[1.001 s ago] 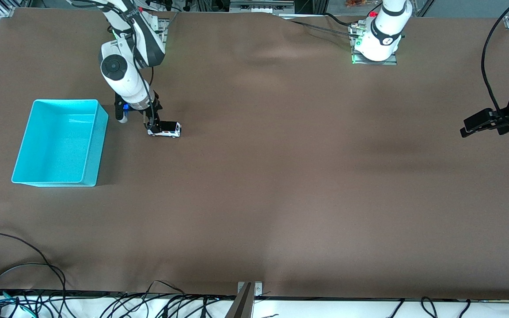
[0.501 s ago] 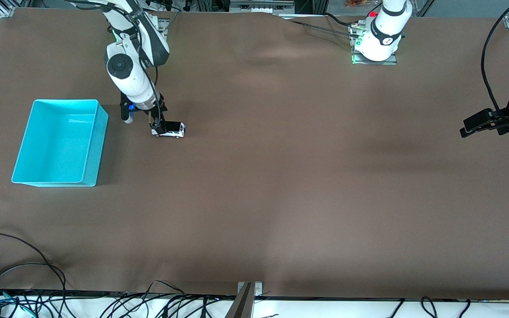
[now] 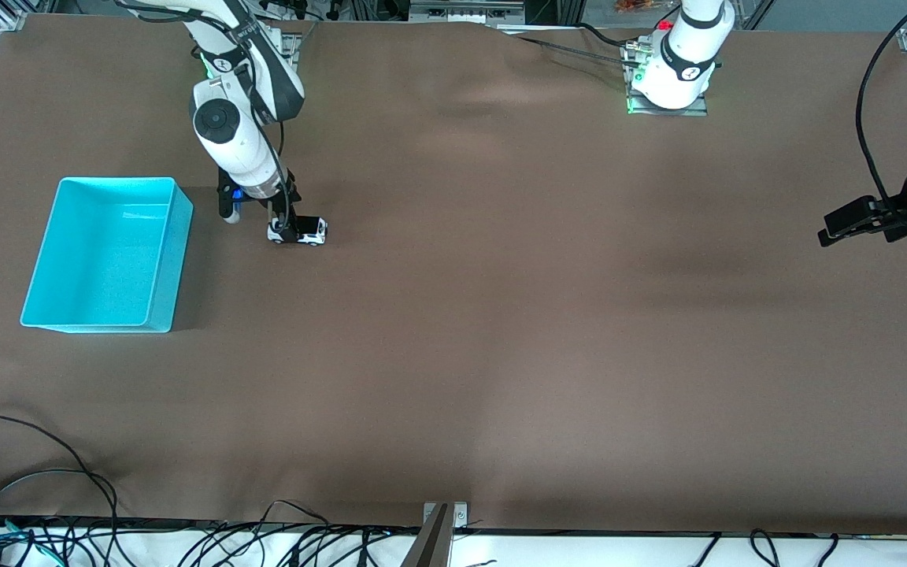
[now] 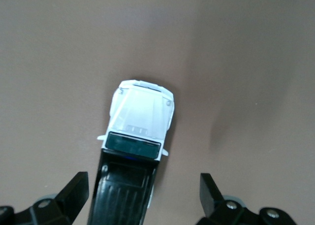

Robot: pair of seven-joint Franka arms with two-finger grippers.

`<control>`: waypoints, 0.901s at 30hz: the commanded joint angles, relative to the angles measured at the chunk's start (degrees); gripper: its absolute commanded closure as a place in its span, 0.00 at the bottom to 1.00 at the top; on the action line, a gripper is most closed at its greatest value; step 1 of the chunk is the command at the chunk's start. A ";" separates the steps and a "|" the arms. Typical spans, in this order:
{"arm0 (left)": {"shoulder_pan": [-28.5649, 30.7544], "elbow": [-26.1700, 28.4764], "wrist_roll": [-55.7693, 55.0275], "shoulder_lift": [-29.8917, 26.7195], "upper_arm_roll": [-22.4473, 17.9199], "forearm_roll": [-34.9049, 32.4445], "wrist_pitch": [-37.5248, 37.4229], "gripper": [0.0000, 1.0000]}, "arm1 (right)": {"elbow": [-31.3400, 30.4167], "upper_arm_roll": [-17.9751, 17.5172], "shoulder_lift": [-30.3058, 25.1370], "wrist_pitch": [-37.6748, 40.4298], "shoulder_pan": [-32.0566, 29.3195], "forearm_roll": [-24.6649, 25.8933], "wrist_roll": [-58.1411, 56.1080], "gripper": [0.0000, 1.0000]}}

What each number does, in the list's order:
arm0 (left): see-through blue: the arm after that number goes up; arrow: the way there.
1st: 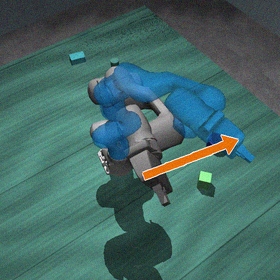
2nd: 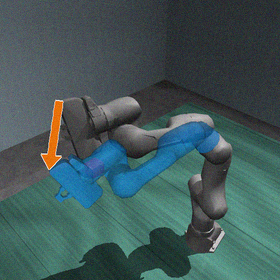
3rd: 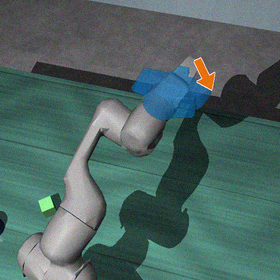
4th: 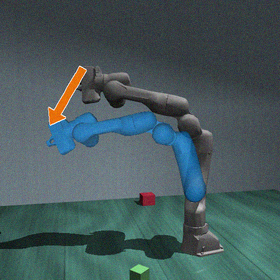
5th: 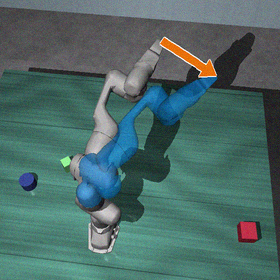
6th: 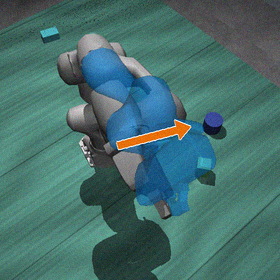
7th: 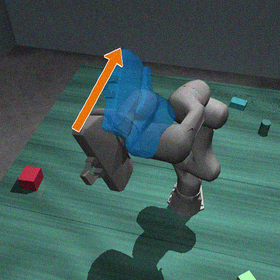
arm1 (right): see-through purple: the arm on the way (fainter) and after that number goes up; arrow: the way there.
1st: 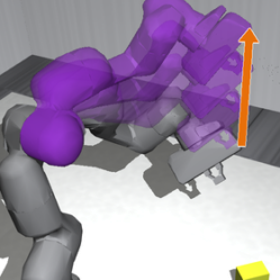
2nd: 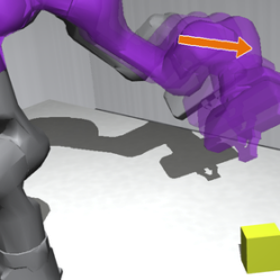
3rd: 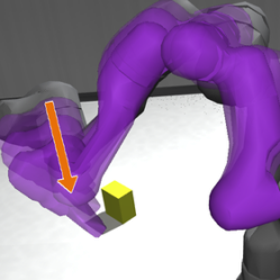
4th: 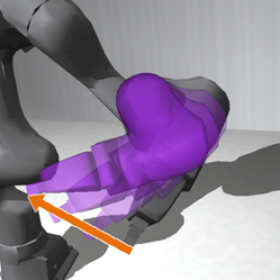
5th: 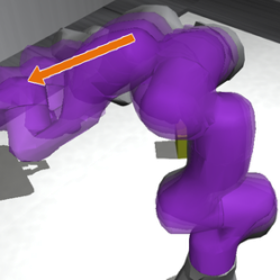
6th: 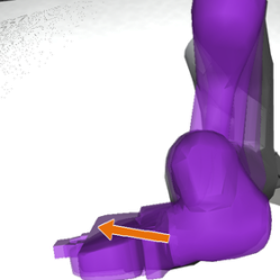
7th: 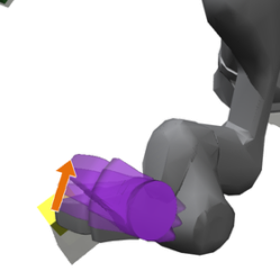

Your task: Wind and store white jeep toy

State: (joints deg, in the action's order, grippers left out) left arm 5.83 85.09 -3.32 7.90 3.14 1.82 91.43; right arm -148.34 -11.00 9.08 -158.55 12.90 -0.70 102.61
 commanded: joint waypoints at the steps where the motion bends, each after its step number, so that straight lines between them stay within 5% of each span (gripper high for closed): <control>1: -0.30 -0.37 0.85 0.01 -0.50 1.70 -0.55 0.00 | 2.00 0.10 3.23 -1.05 0.98 -0.27 0.58 0.00; 9: -0.30 -0.37 0.94 0.10 -0.59 1.69 -0.55 0.00 | 2.00 0.10 3.23 -1.05 0.98 -0.18 0.40 0.01; 12: -0.30 -0.37 0.94 0.10 -0.50 1.69 -0.55 0.00 | 2.00 0.19 3.23 -1.05 0.98 -0.18 0.40 0.18; 13: -0.30 -0.37 0.94 0.10 -0.50 1.69 -0.55 0.00 | 2.00 0.19 3.23 -0.97 0.98 -0.18 0.40 0.28; 17: -0.30 -0.37 0.94 0.10 -0.50 1.69 -0.55 0.00 | 2.00 0.19 3.22 -0.97 0.98 -0.18 0.49 0.99; 27: -0.30 -0.37 0.94 0.18 -0.50 1.78 -0.55 0.00 | 2.00 0.19 1.39 -0.35 0.98 -0.62 0.84 1.00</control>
State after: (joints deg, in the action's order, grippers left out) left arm 5.80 85.09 -3.32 7.98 3.14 1.83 91.43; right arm -146.42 -10.96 11.70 -159.24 13.39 -0.70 102.66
